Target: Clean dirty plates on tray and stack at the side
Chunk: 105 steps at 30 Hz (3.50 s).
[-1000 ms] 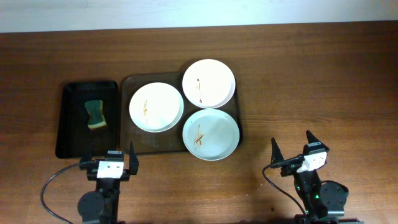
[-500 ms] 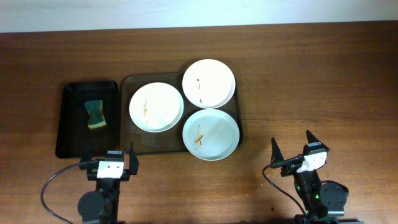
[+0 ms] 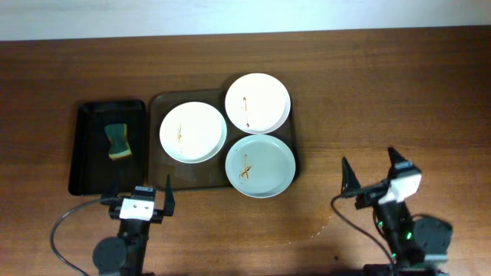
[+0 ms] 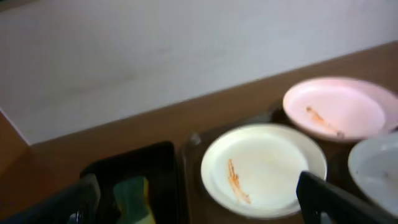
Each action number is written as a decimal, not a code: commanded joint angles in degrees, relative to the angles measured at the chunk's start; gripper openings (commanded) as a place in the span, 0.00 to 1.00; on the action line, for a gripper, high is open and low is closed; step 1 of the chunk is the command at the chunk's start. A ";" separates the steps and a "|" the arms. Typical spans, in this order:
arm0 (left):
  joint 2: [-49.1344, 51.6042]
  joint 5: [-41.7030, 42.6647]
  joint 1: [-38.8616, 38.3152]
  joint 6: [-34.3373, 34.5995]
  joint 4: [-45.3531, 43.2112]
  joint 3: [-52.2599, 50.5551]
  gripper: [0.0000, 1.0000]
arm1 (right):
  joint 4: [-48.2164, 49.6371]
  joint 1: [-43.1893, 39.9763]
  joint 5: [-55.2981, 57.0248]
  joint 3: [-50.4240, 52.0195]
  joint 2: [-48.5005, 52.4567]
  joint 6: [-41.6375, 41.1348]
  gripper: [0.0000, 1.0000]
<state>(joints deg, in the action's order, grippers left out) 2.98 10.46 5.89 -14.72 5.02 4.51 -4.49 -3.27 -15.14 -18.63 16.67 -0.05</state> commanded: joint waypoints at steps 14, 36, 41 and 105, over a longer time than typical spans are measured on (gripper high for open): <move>75.43 15.69 1.79 1.84 35.36 64.76 0.99 | -4.09 0.72 -9.53 -32.76 50.62 -9.31 0.98; 91.91 -6.60 13.77 18.56 32.74 64.76 0.84 | -21.09 41.66 11.63 -75.14 105.81 -33.83 0.68; 91.93 -7.32 13.77 18.32 31.01 64.74 0.84 | -22.77 41.46 14.82 -75.12 108.04 -35.01 0.58; 118.88 -20.37 -8.00 27.63 28.39 73.09 0.01 | -19.98 37.35 1.81 -75.89 112.85 -33.40 0.04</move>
<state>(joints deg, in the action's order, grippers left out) 117.56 6.33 -2.39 5.56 36.73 79.13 -24.86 34.15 -12.36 -93.49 129.23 -33.28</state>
